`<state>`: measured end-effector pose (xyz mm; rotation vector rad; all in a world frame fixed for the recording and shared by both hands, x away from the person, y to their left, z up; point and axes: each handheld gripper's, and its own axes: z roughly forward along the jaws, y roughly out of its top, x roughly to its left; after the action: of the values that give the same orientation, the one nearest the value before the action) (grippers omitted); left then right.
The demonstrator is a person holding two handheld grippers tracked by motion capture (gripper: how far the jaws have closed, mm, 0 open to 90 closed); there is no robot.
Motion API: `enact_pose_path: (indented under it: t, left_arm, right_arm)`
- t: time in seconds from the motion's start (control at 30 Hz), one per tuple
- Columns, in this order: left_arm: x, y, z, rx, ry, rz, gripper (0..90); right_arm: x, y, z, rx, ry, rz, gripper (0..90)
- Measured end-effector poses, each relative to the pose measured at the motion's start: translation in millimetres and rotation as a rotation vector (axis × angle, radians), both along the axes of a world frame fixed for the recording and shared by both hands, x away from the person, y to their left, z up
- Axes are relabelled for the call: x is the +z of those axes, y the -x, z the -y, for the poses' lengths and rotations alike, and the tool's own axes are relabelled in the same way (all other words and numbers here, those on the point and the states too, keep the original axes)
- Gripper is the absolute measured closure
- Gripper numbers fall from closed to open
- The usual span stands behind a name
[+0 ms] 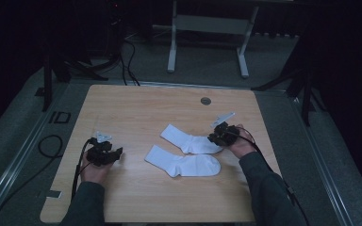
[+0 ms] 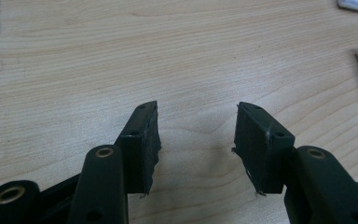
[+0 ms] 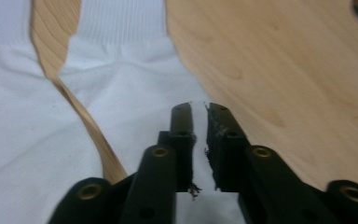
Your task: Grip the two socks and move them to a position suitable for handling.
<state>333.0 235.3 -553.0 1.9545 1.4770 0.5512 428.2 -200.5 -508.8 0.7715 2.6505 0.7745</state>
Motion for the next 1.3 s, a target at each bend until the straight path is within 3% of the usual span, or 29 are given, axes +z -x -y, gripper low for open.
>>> enact_pose_path:
  t: [0.33, 0.6, 0.9, 1.3]
  left_arm:
    - [-0.3, 0.0, 0.7, -0.003, -0.004, -0.002, 49.9]
    - [-0.4, 0.0, 0.7, -0.002, -0.004, -0.002, 49.9]
    - [-0.4, 0.0, 0.8, -0.002, -0.005, -0.004, 49.8]
    - [-1.5, -0.4, 1.6, -0.003, -0.007, -0.008, 49.6]
  right_arm:
    - [-30.2, -0.5, 0.7, -0.037, 0.017, -0.054, 85.9]
    - [-31.8, 0.7, 23.2, -0.097, -0.015, -0.055, 85.9]
    - [-32.1, 8.5, 51.7, -0.152, -0.014, -0.046, 85.7]
    - [-29.2, 11.5, 85.4, -0.204, 0.03, -0.055, 83.7]
